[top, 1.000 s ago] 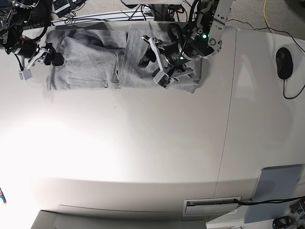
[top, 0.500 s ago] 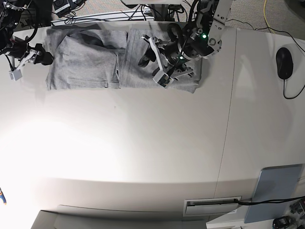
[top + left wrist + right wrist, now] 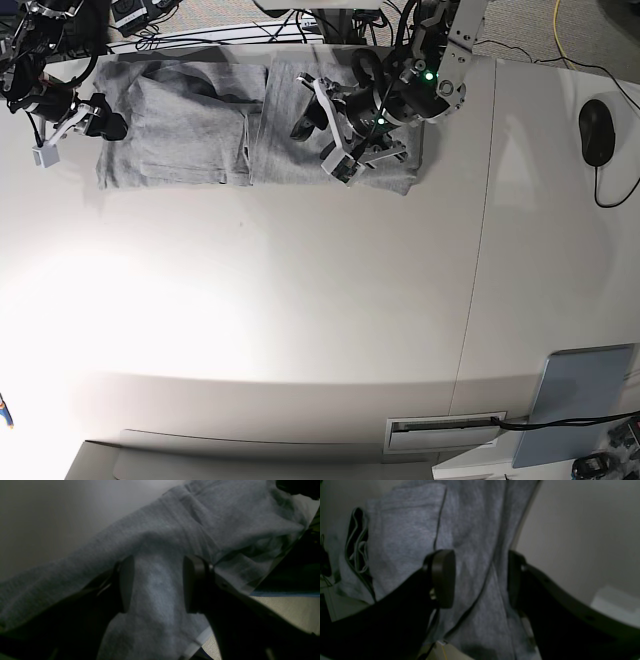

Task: Fold the T-shirt properly
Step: 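Fold the right-held end over onto the left-folded section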

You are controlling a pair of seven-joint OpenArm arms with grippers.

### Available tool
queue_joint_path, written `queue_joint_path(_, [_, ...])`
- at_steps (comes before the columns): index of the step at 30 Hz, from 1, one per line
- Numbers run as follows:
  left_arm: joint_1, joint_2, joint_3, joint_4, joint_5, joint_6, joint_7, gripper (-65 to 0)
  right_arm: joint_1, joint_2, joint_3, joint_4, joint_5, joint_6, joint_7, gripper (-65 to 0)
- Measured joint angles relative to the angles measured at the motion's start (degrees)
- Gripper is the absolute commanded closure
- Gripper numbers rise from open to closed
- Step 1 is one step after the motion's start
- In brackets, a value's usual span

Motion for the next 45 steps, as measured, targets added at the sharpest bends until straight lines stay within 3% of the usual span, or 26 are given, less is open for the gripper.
queue_joint_path(11, [0.00, 0.00, 0.00, 0.00, 0.02, -0.02, 0.00, -30.4, 0.02, -3.15, -0.63, 0.15, 2.69, 0.17, -0.52, -31.6])
queue_joint_path(21, [0.02, 0.00, 0.00, 0.00, 0.00, -0.02, 0.22, -30.4, 0.31, -3.13, -11.63, 0.52, 4.83, -0.02, 3.93, -31.6])
queue_joint_path(28, [0.02, 0.00, 0.00, 0.00, 0.00, -0.02, 0.22, -30.4, 0.39, -3.17, -15.17, 0.57, 5.70, 0.02, 5.22, -31.3])
queue_joint_path(30, [0.02, -0.02, 0.00, 0.00, 0.00, -0.02, 0.22, -30.4, 0.35, -3.15, -15.17, 0.57, 5.46, 0.11, 5.88, -26.4])
queue_joint_path(34, [0.04, 0.00, 0.00, 0.00, 0.02, -0.02, 0.22, -30.4, 0.68, -3.37, -15.23, 0.31, 2.45, 1.53, 6.97, -2.5])
queue_joint_path(35, [0.04, 0.00, 0.00, 0.00, 0.02, -0.02, 0.24, -30.4, 0.74, -3.48, -15.23, 0.22, 1.77, 2.01, 7.41, 0.0])
queue_joint_path(40, [0.92, -0.04, 0.00, 0.00, 2.97, -0.04, 0.35, -30.5, 3.28, -1.81, -13.68, 0.22, -1.62, 2.93, 4.83, 0.0])
queue_joint_path(45, [1.51, -0.15, 0.00, 0.00, 6.60, -0.04, 0.44, -30.5, 3.67, 6.67, -5.84, 0.04, -7.19, 1.46, -1.29, 0.0])
